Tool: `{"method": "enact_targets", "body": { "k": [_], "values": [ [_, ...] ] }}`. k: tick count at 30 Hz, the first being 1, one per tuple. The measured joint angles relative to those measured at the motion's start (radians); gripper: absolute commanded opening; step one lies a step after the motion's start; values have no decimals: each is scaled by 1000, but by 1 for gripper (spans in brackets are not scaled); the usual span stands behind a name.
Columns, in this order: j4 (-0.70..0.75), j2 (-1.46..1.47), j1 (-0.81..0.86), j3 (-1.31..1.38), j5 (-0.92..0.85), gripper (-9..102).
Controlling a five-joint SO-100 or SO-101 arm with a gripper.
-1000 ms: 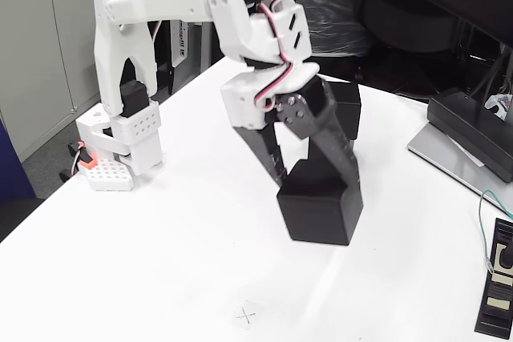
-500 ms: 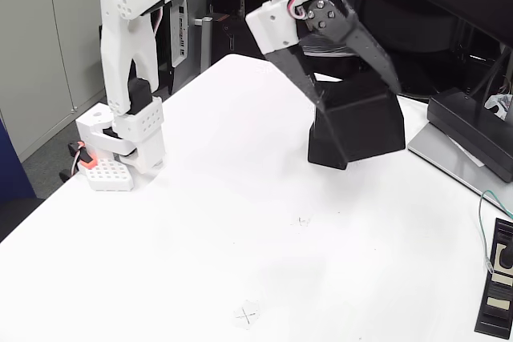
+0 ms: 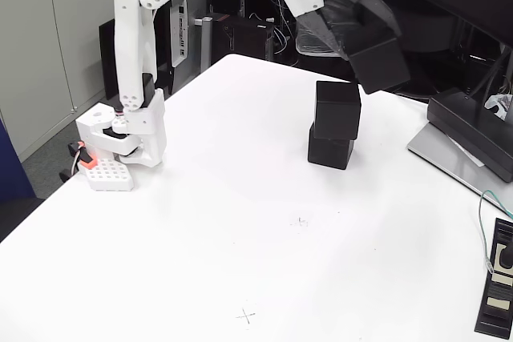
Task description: Stack the 3 blocks
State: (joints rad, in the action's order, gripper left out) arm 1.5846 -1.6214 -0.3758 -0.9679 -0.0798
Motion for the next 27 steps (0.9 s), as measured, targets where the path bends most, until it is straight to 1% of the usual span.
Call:
{"method": "enact_targets", "body": {
  "k": [6, 12, 21, 27],
  "values": [
    [0, -147, -84, -89, 26, -1],
    [0, -229, -89, -261, 32, -1],
    [0, -252, -97, -391, 44, -1],
    [0, -252, -95, -413, 51, -1]
  ]
}}
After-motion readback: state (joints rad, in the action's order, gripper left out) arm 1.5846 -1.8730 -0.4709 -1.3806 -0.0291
